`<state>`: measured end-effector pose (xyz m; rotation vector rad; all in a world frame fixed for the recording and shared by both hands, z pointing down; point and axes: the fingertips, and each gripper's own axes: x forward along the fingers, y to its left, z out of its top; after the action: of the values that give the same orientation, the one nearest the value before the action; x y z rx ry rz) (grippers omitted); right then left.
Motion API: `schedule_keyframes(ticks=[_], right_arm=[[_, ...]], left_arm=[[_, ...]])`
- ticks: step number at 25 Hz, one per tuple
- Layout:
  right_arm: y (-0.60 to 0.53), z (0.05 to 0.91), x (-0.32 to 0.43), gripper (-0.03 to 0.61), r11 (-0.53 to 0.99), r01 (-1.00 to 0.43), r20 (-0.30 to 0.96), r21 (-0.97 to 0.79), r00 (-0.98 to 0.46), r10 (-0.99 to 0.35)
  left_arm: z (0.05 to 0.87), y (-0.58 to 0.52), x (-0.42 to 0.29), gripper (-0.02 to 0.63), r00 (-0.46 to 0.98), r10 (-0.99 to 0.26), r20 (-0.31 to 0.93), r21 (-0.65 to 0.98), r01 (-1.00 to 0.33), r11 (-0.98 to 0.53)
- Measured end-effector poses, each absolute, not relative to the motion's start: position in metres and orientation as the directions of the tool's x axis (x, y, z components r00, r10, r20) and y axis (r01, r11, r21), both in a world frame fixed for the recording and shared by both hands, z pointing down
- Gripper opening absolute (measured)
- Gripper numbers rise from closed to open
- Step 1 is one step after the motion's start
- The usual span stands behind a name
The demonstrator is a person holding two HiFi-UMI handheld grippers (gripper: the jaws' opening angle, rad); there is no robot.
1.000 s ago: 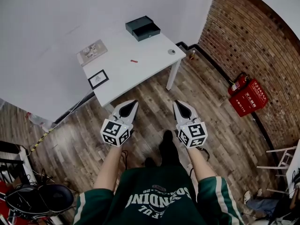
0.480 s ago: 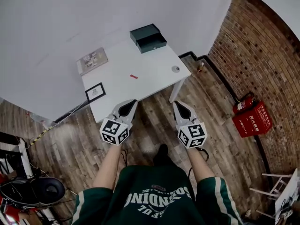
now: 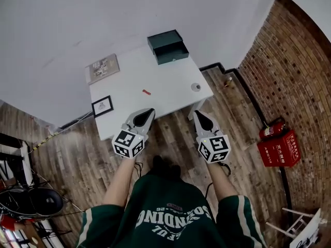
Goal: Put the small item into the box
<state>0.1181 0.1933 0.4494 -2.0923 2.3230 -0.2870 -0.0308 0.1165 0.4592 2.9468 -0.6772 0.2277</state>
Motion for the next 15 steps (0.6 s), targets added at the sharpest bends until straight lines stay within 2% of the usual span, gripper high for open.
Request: schedule_keyframes(ticks=[9,15], right_arm=[[0.128,0.466,0.138,0.002,0.149,-0.980,0.146,-0.130,-0.167,-0.975],[0.046,0.471,0.140,0.002,0.208,-0.971,0.163,-0.116,-0.226,-0.960]], left_arm=[[0.474,0.054,-0.008,0.052,0.872,-0.459,0.169,0.092,-0.478,-0.873],[0.481,-0.017,0.002,0.052,0.856,-0.487,0.173,0.103,-0.507,-0.856]])
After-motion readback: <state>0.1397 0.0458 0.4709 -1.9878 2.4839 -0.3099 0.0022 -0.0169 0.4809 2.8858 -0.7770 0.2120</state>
